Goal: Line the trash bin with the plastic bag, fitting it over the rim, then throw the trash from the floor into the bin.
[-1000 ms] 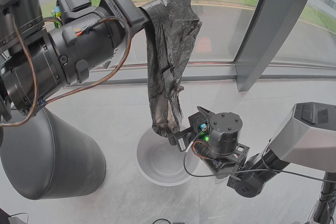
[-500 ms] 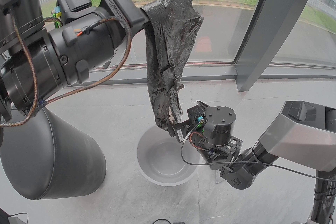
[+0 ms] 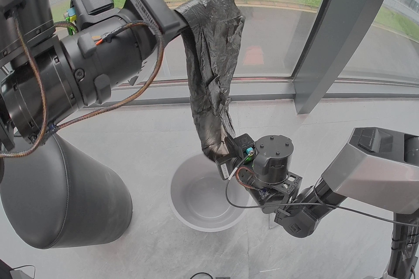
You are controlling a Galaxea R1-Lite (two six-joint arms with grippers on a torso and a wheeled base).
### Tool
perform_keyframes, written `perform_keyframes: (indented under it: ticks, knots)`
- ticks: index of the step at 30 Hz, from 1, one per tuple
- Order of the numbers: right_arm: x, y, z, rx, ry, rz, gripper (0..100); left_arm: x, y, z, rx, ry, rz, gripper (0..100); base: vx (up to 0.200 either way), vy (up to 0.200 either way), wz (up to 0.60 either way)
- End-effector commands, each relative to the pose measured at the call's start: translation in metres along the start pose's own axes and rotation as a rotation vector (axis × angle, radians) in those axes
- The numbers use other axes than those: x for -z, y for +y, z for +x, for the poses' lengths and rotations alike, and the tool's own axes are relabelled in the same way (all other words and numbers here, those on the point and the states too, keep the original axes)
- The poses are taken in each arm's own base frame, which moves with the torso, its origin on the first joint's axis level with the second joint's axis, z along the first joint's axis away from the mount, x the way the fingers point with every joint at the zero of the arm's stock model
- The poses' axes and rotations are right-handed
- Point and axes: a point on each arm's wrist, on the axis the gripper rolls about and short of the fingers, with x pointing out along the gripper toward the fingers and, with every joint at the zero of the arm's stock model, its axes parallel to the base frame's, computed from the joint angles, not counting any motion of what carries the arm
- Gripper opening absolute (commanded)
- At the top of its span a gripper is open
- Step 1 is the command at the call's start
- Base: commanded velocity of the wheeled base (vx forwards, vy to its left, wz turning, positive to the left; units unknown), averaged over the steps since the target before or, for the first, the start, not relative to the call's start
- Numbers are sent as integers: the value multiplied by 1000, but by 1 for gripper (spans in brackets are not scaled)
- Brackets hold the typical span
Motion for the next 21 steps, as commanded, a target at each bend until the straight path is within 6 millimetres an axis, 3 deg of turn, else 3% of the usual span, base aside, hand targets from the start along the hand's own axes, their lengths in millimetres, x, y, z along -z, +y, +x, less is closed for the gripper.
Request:
perform_keyframes:
  ticks: [1,11,21]
  knots:
    - [-6,-3,-8,-4,-5,6,0,0,1,0,-4,-2,0,0,0,0,0]
    - [-33,-13,-59,-68,-11,76,0,6,21,-1,-67,20,10,0,0,0,0]
    - [-32,9,-101,-192,33,123,0,22,49,-1,-169,74,20,0,0,0,0]
